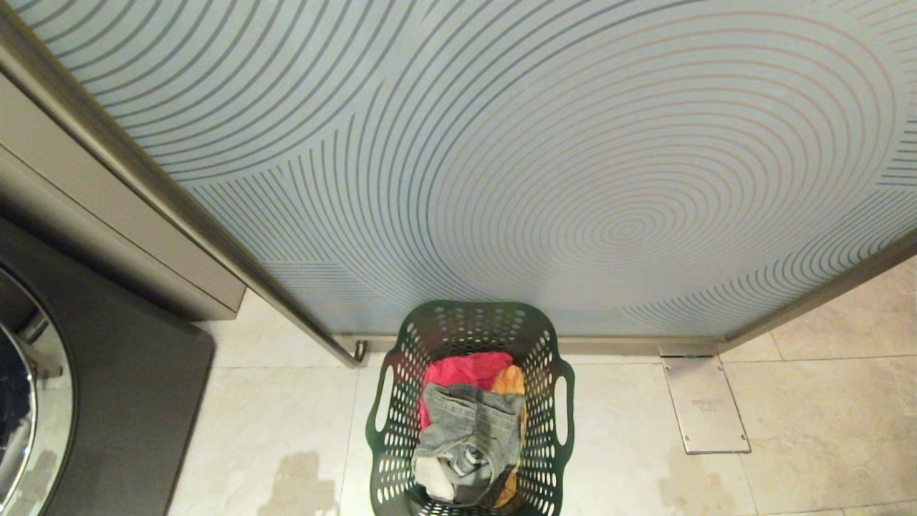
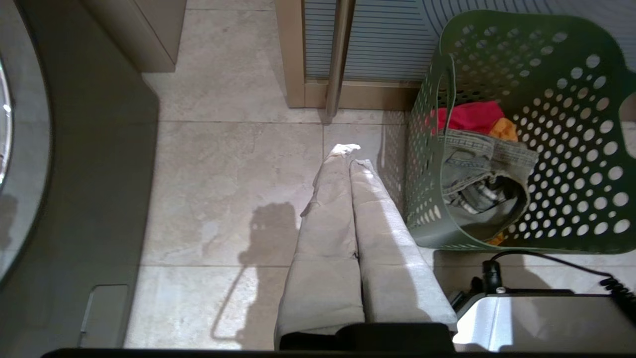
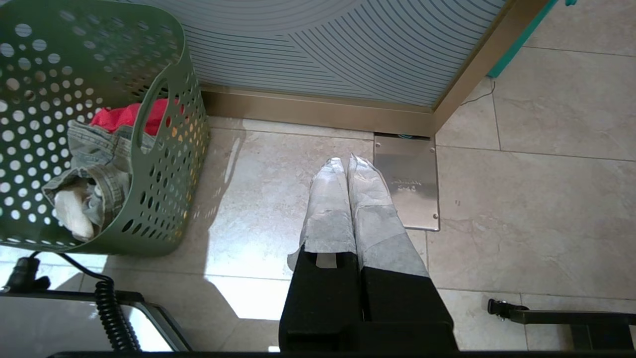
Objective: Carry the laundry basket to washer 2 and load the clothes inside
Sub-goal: Pick up the clothes basket and put it beside the washing machine
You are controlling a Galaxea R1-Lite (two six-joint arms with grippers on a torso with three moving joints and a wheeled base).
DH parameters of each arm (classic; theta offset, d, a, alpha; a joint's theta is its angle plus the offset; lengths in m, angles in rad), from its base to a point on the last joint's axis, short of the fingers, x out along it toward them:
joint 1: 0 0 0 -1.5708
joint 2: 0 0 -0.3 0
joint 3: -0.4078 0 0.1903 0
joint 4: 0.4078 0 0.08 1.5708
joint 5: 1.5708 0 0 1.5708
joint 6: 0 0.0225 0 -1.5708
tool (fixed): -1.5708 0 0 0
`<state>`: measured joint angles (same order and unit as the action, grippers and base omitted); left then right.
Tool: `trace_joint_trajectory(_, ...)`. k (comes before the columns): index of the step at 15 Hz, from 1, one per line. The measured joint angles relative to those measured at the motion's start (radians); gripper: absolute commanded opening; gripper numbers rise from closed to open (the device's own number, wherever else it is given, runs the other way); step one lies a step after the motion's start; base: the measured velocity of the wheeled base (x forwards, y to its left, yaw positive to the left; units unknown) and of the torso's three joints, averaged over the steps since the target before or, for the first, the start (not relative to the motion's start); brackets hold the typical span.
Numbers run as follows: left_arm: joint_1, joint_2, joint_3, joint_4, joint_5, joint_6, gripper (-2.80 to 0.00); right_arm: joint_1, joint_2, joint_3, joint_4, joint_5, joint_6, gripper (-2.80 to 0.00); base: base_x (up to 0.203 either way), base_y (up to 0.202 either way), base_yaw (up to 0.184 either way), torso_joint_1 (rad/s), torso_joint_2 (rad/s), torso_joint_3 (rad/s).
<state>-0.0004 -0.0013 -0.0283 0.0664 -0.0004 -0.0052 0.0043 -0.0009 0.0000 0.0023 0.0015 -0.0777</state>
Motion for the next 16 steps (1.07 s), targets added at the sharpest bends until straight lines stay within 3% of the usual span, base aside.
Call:
trace_joint_trajectory(3, 0.0, 0.001, -0.032, 0.009, -0.018, 0.083, -2.8, 0.0, 0.004, -0.054, 0.017, 0.002, 0.006, -2.8, 0.0, 0.0, 0.0, 0.0, 0.0, 0.0)
trace_joint_trajectory(6, 0.0, 0.059, -0.194, 0.08, -0.088, 0.083, -2.8, 0.0, 0.074, -0.305, 0.133, 0.021, 0.043, -2.8, 0.0, 0.0, 0.0, 0.0, 0.0, 0.0)
trace_joint_trajectory(8, -0.001, 0.181, -0.272, 0.141, -0.164, 0.064, -2.8, 0.001, 0.2, -0.456, 0.243, 0.095, 0.089, -2.8, 0.0, 0.0, 0.0, 0.0, 0.0, 0.0)
trace_joint_trajectory(10, -0.001, 0.338, -0.301, 0.171, -0.265, 0.055, -2.8, 0.001, 0.365, -0.514, 0.305, 0.191, 0.122, -2.8, 0.0, 0.0, 0.0, 0.0, 0.0, 0.0)
trace_joint_trajectory(13, -0.004, 0.61, -0.291, 0.143, -0.392, 0.057, -2.8, 0.004, 0.642, -0.529, 0.225, 0.267, 0.149, -2.8, 0.0, 0.0, 0.0, 0.0, 0.0, 0.0)
trace_joint_trajectory(16, -0.038, 0.904, -0.271, 0.009, -0.42, 0.064, -2.8, 0.016, 0.93, -0.518, 0.016, 0.286, 0.167, -2.8, 0.0, 0.0, 0.0, 0.0, 0.0, 0.0)
